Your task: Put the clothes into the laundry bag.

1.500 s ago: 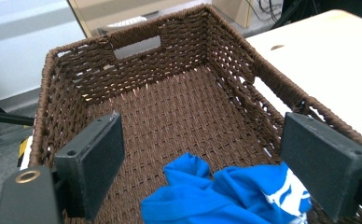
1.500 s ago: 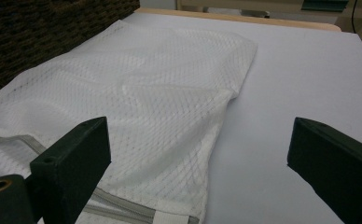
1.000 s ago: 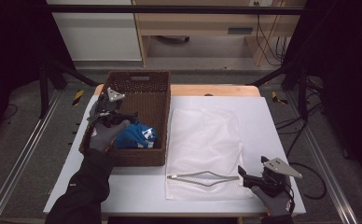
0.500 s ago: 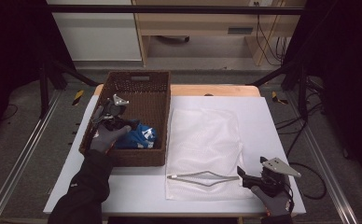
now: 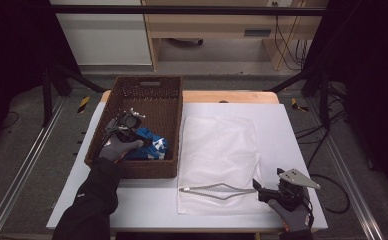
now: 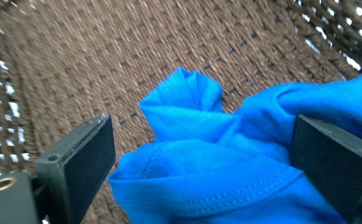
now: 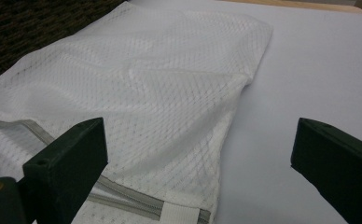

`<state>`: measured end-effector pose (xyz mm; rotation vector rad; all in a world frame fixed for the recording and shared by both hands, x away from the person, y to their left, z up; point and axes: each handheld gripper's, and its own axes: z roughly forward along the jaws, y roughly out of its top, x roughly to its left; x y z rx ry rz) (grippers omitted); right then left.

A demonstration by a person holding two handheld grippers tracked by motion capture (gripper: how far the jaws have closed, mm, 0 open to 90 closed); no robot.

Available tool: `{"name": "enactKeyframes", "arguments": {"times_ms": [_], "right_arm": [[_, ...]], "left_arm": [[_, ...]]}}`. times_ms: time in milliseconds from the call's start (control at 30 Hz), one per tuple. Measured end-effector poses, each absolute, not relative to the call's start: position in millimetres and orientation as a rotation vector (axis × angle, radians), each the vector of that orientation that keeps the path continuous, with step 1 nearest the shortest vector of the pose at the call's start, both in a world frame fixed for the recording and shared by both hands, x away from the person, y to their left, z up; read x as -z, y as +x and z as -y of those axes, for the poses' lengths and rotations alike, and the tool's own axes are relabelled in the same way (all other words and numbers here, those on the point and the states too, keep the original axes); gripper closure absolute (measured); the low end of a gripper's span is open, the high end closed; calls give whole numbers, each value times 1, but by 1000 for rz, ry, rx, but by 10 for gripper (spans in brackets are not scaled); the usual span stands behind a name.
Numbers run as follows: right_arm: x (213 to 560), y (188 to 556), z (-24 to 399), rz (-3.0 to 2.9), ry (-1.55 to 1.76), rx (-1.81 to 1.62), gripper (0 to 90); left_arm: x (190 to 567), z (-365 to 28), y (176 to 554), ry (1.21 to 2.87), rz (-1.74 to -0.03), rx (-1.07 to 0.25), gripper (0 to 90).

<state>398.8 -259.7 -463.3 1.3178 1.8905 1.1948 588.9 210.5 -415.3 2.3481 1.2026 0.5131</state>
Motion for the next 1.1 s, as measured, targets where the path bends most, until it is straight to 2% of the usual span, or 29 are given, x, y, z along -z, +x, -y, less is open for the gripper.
{"name": "enactKeyframes", "arguments": {"times_ms": [467,700,867,1100], "right_arm": [[463,399,258,-1907,1316,-1190,38],[463,399,257,-1921,1310,-1187,41],[463,399,256,-1930,1303,-1192,45],[464,400,255,-1936,1301,-1196,49]], "left_arm": [[439,-206,593,2518,-1193,-355,24],[446,-207,595,2543,-1241,-251,71],[443,-206,594,2550,-1228,-220,167],[436,-207,592,2563,-1235,-222,458]]}}
